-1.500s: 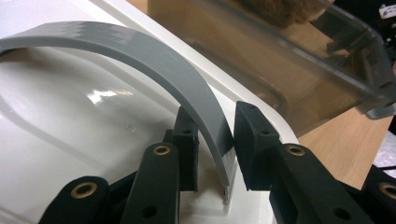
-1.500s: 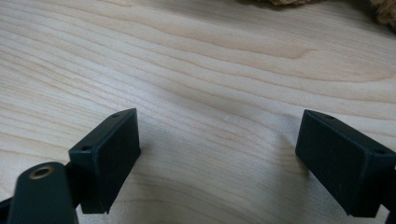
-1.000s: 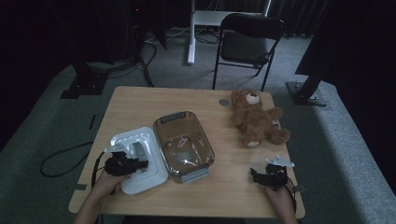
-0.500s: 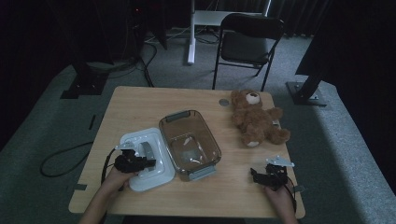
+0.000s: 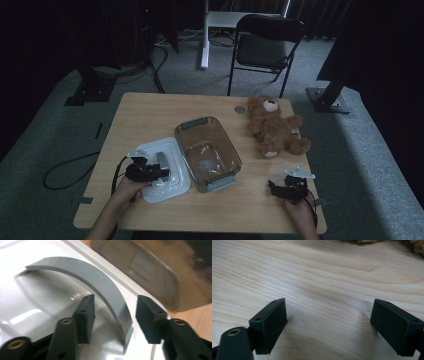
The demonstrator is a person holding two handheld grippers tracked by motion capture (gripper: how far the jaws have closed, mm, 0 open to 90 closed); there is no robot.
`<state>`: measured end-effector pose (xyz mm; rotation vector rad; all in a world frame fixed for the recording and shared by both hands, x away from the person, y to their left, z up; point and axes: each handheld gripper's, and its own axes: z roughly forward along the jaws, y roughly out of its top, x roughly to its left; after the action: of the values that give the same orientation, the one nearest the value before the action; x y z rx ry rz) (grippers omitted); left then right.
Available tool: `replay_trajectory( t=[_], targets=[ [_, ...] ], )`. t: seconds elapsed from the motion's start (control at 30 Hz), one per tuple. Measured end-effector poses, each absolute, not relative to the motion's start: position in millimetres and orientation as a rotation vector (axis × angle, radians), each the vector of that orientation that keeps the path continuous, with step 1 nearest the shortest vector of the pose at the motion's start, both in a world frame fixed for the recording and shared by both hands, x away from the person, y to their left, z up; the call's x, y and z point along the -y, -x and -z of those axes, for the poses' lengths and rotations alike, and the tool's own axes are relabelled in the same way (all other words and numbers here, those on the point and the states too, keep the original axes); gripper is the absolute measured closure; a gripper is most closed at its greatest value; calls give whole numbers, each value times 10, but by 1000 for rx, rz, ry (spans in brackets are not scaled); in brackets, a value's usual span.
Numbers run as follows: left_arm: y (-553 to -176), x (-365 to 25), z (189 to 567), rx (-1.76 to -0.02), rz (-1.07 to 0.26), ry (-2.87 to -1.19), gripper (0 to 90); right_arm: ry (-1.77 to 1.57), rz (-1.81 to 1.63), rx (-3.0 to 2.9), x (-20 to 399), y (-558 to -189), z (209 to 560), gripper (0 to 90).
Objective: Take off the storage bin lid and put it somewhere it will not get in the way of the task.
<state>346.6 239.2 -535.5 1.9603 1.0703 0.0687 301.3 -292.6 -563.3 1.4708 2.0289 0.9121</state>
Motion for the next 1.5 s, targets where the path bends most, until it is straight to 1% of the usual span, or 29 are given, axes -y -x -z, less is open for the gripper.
replay_trajectory(
  t=[0.17,0.2,0.23,0.27,0.33,0.37,0.4,0.43,0.5,0.57,0.7,0.93,1.0,1.1,1.27,1.5],
  targets=[
    [-3413,-2409,5321,-1075,-114,-1999,272,-1471,-912,-2029,2926,-3013,5633,129],
    [-3385,-2424,5317,-1097,-151,-2017,272,-1471,-912,-2029,2926,-3013,5633,130],
    [-3375,-2432,5317,-1100,-161,-2020,199,-1470,-912,-2029,2926,-3013,5633,130],
    [-3363,-2442,5313,-1103,-173,-2026,179,-1470,-912,-2029,2926,-3013,5633,130],
    [-3334,-2473,5303,-1118,-201,-2031,177,-1471,-912,-2029,2926,-3013,5633,130],
    [-3334,-2473,5303,-1118,-201,-2031,148,-1471,-912,-2029,2926,-3013,5633,130],
    [-3295,-2510,5292,-1131,-225,-2034,148,-1470,-912,-2030,2926,-3013,5633,130],
    [-3280,-2523,5287,-1137,-241,-2033,100,-1470,-912,-2030,2926,-3012,5633,130],
    [-3242,-2559,5280,-1150,-261,-2026,94,-1470,-912,-2030,2926,-3012,5633,130],
    [-3210,-2599,5280,-1156,-271,-2035,16,-1469,-912,-2030,2927,-3013,5634,130],
    [-3145,-2702,5281,-1194,-305,-2009,17,-1470,-912,-2030,2927,-3013,5633,130],
    [-3003,-2887,5306,-1247,-403,-1995,18,-1463,-929,-2044,2949,-3010,5632,124],
    [-2961,-2966,5324,-1296,-446,-1984,17,-1468,-944,-2076,2993,-3000,5607,124],
    [-2911,-3102,5364,-1354,-482,-1957,17,-1479,-1006,-2021,3081,-2955,5513,124],
    [-2859,-3281,5403,-1424,-539,-1934,17,-1455,-1039,-1924,3167,-2912,5263,124],
    [-2854,-3311,5476,-1476,-573,-1937,18,-1493,-1086,-1894,3171,-3018,5024,113]
  ],
)
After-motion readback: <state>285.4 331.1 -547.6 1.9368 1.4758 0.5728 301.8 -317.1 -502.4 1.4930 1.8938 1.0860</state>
